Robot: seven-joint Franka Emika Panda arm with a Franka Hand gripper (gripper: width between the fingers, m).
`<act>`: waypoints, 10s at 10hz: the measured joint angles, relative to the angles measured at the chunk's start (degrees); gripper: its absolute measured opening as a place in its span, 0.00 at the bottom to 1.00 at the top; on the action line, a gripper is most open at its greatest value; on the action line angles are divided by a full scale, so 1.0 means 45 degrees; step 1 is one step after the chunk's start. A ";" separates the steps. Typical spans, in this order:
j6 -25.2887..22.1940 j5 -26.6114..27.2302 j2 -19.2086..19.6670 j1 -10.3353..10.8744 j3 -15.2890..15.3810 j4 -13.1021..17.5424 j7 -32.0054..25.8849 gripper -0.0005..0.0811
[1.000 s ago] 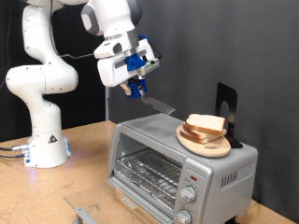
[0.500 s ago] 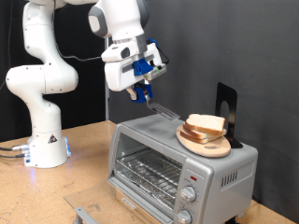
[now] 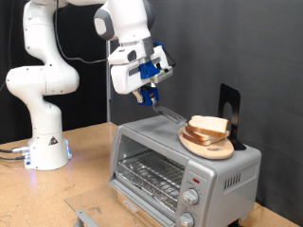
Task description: Make a piece of toast with the oven
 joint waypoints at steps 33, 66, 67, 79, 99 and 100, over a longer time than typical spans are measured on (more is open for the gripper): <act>0.1083 -0.1224 0.3336 0.0043 0.0752 0.2423 0.0997 0.54; -0.2622 0.1900 0.0121 -0.0062 -0.2791 0.0674 -1.0823 0.54; -0.2723 0.2027 0.0098 -0.0036 -0.2897 0.0607 -1.1794 0.54; -0.3177 0.0662 0.2289 -0.1339 -0.5575 0.2180 -1.7755 0.54; 0.2656 -0.0060 0.5809 -0.1355 -0.5397 0.0555 -2.0150 0.54; 0.2664 0.0184 0.5787 -0.1274 -0.5211 0.0511 -2.0148 0.54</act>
